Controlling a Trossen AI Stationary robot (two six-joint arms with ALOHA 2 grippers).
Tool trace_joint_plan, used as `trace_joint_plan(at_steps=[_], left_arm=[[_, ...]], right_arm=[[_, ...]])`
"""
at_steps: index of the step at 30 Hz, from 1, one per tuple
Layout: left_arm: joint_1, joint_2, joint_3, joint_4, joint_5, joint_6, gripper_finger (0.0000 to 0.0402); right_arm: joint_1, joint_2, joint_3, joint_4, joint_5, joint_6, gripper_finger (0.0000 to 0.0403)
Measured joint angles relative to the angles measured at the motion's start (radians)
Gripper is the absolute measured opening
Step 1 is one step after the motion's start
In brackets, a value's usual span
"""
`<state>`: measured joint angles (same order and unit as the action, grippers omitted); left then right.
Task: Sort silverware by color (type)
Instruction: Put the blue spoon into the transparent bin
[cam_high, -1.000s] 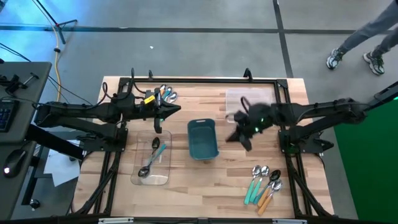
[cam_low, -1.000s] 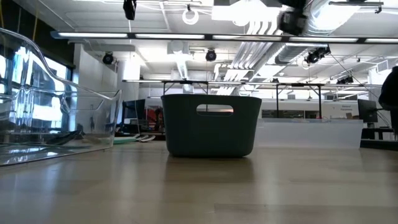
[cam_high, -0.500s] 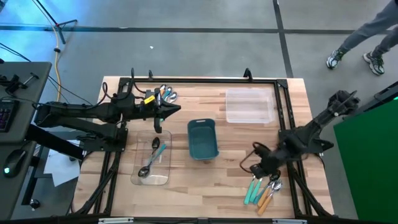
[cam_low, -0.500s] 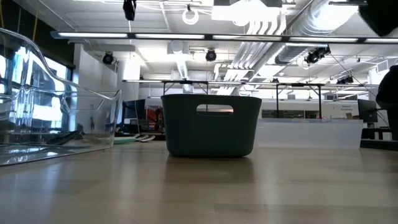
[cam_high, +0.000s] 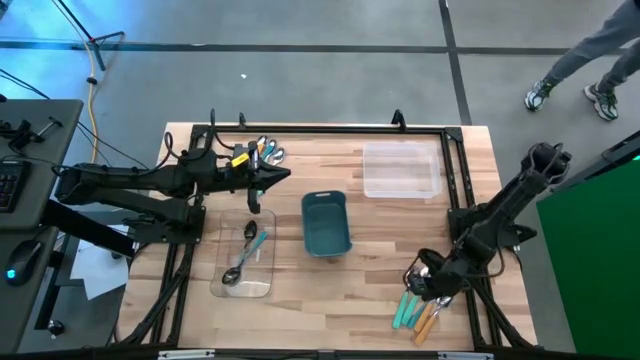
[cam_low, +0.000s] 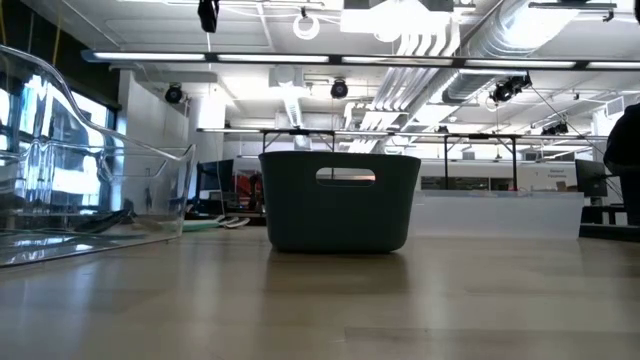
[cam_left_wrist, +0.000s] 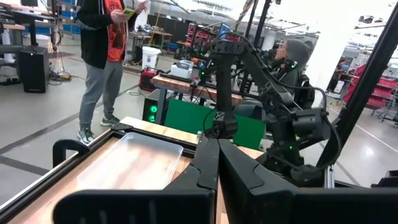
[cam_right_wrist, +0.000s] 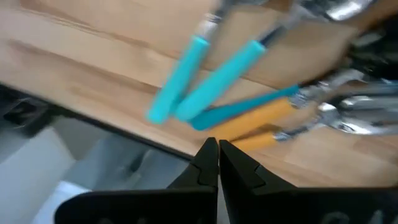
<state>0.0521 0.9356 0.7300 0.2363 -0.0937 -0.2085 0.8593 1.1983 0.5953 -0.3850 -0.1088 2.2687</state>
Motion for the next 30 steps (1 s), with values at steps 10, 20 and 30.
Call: trace_joint_plan(at_steps=[10,20,30], left_arm=[[0.000,0.000,0.000,0.000,0.000,-0.001,0.0000],[0.000,0.000,0.000,0.000,0.000,-0.003,0.0000],[0.000,0.000,0.000,0.000,-0.024,-0.002,0.0001]], right_arm=[[0.027,0.178,0.000,0.060,-0.092,0.039,0.0030],[0.025,0.181,0.000,0.035,-0.073,0.046,0.0164],[-0.018,0.179,0.000,-0.042,-0.049,0.045,0.0176]])
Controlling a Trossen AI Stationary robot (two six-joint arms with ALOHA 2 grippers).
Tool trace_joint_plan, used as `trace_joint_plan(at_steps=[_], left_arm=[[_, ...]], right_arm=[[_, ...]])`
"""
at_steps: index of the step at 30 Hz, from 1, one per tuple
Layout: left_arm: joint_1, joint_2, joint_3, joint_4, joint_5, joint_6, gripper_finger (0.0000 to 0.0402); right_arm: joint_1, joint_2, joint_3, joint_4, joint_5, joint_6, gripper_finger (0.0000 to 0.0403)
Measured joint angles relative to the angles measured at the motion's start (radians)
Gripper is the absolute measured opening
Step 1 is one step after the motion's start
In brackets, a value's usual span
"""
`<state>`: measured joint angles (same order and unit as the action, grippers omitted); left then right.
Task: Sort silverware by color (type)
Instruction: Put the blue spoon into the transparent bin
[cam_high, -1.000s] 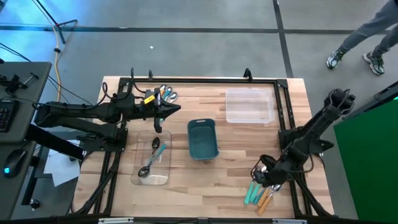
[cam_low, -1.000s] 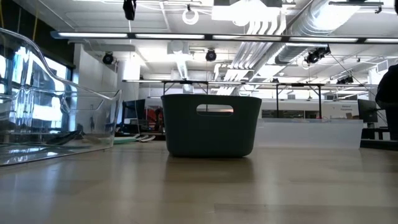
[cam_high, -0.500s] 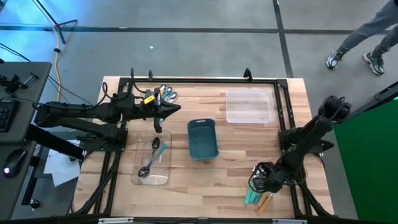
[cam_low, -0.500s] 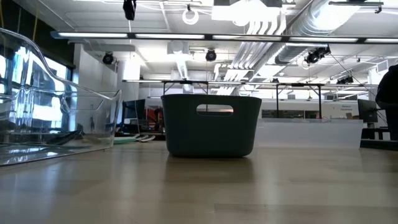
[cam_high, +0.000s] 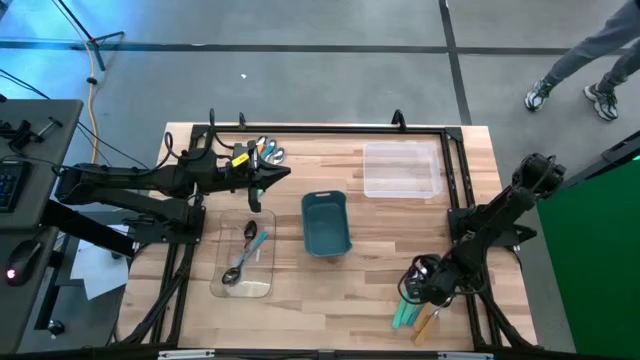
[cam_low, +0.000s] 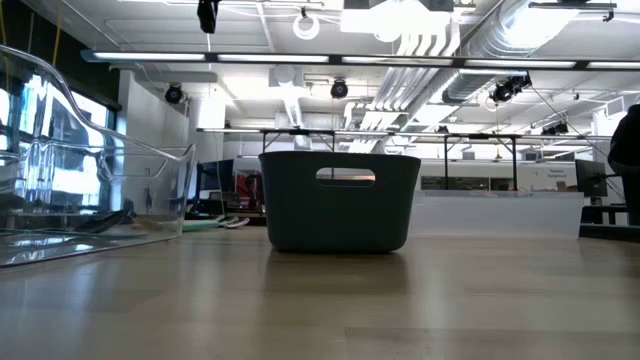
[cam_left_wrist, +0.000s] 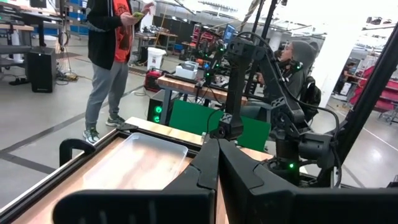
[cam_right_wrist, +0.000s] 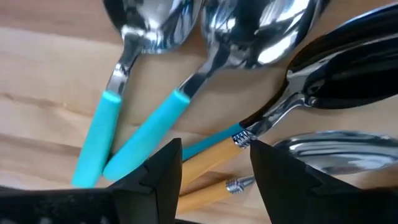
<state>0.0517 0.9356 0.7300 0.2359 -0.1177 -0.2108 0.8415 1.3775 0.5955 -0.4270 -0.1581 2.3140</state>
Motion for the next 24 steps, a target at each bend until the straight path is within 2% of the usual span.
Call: trace_joint_plan(at_steps=[7,15,24], left_arm=[[0.000,0.000,0.000,-0.001,0.000,0.001,0.0001],[0.000,0.000,0.000,-0.005,-0.001,0.002,0.0001],[0.000,0.000,0.000,-0.006,-0.001,0.002,0.0001]], right_arm=[[-0.025,-0.006,0.000,0.006,0.001,-0.045,0.0177],[-0.025,-0.105,-0.001,-0.002,0.051,-0.037,0.0177],[-0.025,-0.040,-0.001,0.022,0.049,-0.044,0.0176]])
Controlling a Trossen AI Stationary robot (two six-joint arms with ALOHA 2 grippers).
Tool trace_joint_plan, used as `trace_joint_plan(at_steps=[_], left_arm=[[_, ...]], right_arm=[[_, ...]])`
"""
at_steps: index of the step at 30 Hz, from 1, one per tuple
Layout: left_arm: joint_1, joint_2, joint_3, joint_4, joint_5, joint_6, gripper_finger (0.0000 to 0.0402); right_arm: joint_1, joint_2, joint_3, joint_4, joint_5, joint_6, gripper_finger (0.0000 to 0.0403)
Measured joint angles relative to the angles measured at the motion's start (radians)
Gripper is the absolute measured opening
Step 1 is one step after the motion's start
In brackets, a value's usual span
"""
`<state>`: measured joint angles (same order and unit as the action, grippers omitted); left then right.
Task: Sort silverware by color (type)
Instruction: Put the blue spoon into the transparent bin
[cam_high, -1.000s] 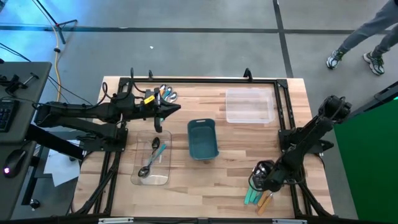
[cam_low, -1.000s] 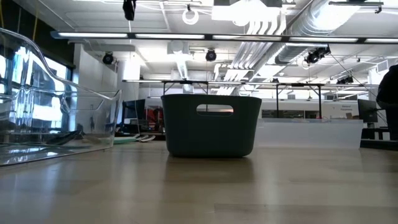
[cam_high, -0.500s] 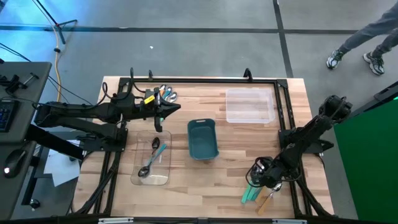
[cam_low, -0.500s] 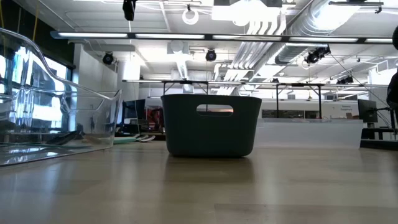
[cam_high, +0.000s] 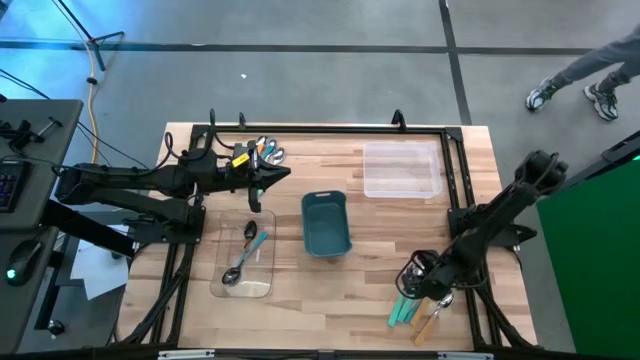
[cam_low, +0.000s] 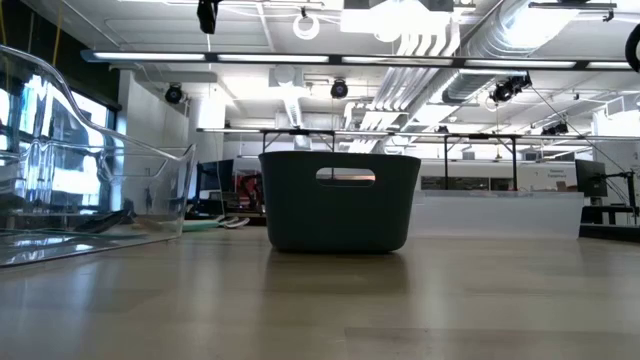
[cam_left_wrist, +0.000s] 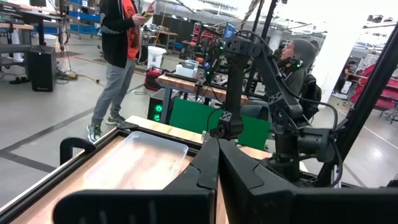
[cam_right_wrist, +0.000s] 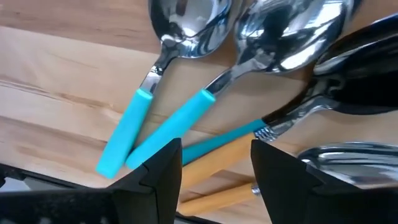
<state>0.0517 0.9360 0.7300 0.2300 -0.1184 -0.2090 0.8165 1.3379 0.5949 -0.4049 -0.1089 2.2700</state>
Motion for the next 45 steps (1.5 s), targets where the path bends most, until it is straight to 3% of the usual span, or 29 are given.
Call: trace_joint_plan(at_steps=[14,31,38,45], left_arm=[[0.000,0.000,0.000,-0.001,-0.001,0.000,0.0001],[0.000,0.000,0.000,-0.003,-0.001,0.002,0.0000],[0.000,0.000,0.000,-0.014,-0.001,0.001,0.0000],[0.000,0.000,0.000,-0.032,-0.001,-0.015,0.0000]], right_arm=[[0.002,0.063,0.002,0.033,-0.036,-0.050,0.0176],[0.002,0.044,0.000,-0.017,-0.087,-0.124,0.0176],[0.002,0.044,0.000,-0.010,-0.056,0.002,0.0176],[0.002,0.044,0.000,0.018,-0.061,0.029,0.0176]])
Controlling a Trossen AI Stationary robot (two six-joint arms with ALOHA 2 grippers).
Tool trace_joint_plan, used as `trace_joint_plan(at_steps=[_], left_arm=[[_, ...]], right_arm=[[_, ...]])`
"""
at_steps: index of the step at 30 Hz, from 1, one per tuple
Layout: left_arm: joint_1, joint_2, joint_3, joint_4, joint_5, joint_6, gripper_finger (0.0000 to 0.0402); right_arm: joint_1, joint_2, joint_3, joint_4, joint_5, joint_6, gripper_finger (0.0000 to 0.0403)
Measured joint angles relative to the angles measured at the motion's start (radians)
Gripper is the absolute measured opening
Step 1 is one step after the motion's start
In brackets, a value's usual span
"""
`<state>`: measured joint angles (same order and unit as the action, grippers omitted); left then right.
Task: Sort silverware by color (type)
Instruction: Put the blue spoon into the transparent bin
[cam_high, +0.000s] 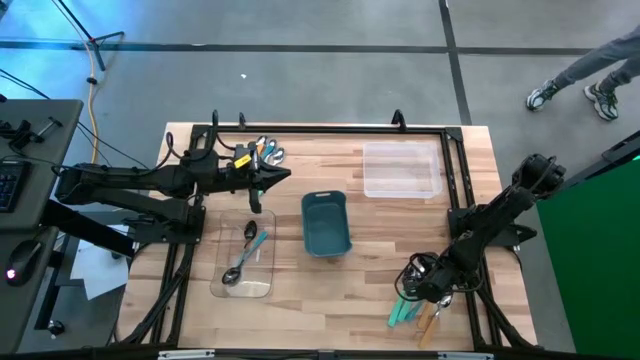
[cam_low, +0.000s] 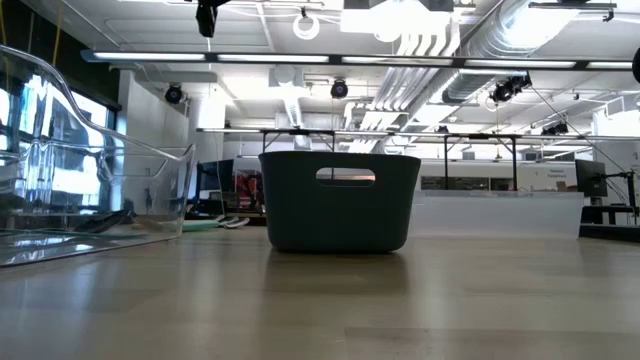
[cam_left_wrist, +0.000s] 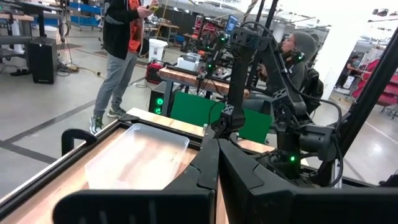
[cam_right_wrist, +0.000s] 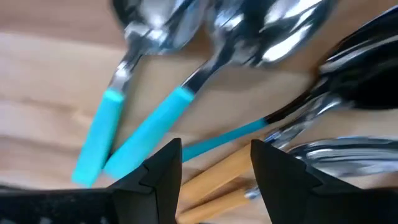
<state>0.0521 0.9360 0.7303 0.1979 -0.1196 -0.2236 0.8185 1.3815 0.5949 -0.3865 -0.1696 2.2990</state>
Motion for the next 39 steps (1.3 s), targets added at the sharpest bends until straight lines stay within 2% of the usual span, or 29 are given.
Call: trace_joint_plan(at_steps=[8,25,39], left_arm=[[0.000,0.000,0.000,0.000,0.000,-0.002,0.0000],[0.000,0.000,0.000,0.001,0.000,-0.002,0.0000],[0.000,0.000,0.000,0.000,-0.003,-0.007,0.0000]], right_arm=[[0.000,0.000,0.000,0.044,0.003,0.020,0.0176],[-0.006,0.000,0.000,-0.023,0.002,0.031,0.0176],[-0.031,0.074,0.002,0.025,-0.007,0.029,0.0176]])
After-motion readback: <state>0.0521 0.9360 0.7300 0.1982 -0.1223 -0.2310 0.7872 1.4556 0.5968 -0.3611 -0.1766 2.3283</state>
